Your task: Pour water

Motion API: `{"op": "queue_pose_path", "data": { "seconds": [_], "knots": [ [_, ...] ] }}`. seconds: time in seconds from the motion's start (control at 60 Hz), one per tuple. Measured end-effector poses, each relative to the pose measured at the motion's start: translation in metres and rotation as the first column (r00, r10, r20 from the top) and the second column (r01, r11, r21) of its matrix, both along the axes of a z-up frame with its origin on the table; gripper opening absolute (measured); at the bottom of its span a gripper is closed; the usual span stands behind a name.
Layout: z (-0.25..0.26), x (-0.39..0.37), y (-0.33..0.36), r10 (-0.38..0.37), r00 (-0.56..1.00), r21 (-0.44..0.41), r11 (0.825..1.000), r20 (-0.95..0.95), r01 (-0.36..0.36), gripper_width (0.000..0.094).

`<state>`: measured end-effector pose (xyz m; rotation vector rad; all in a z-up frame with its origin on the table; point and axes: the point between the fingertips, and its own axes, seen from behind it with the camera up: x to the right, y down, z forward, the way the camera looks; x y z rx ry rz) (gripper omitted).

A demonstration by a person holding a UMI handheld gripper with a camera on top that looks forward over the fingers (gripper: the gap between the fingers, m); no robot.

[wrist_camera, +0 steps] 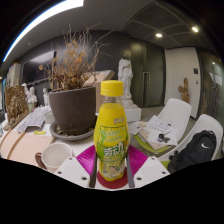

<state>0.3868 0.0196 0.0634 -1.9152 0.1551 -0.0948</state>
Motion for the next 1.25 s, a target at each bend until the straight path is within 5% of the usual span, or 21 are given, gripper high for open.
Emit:
{"op": "queue_pose_path", "data": {
  "seconds": [0.067, 0.167, 0.583, 0.9, 1.25],
  "knots": [
    [-0.001, 0.002, -0.002, -0.006, 1.0, -0.018, 1.0, -0.013, 0.006, 0.0532],
    [0.005, 0.005, -0.015, -0.031, 0.999, -0.05, 0.998, -0.019, 0.03, 0.0874],
    [0.095, -0.064, -0.177, -0.092, 0.996, -0.235, 0.968, 0.004, 0.091, 0.0861],
    [0.156, -0.158, -0.301, -0.084, 0.995, -0.241, 0.966, 0.047, 0.093, 0.0859],
    [0.179, -0.206, -0.356, -0.078, 0.992, -0.216, 0.971, 0.103, 0.098, 0.0863]
  ]
}}
